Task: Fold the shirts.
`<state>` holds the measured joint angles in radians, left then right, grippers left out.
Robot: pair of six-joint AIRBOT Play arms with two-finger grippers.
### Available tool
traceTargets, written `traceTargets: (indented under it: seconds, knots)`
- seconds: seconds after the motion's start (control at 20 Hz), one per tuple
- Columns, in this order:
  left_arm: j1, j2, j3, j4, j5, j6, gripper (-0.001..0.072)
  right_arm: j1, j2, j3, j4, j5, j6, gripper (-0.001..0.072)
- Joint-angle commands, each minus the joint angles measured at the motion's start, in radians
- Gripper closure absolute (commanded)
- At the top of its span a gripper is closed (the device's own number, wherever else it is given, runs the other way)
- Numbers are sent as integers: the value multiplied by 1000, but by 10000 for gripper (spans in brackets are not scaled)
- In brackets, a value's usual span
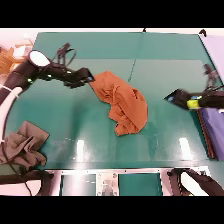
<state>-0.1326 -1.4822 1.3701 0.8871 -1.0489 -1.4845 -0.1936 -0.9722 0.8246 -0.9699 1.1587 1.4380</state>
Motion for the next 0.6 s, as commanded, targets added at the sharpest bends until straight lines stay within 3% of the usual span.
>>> traceTargets:
  seconds: [0.0,0.2,0.35,0.5,0.55]
  knots:
    - [101,-6,0,56,-8,0,-9,186,-100,-122,2,-48,-2,176]
    - [106,-13,-1,76,66,1,-9,394,-245,-140,16,-192,32,176]
    - [106,-50,-2,76,60,1,-8,415,-354,-96,39,-223,32,203]
    - [92,-99,-6,68,53,1,-9,375,-383,-43,19,-204,17,695]
    - [82,-116,-6,67,60,1,-8,348,-383,-14,-18,-177,17,695]
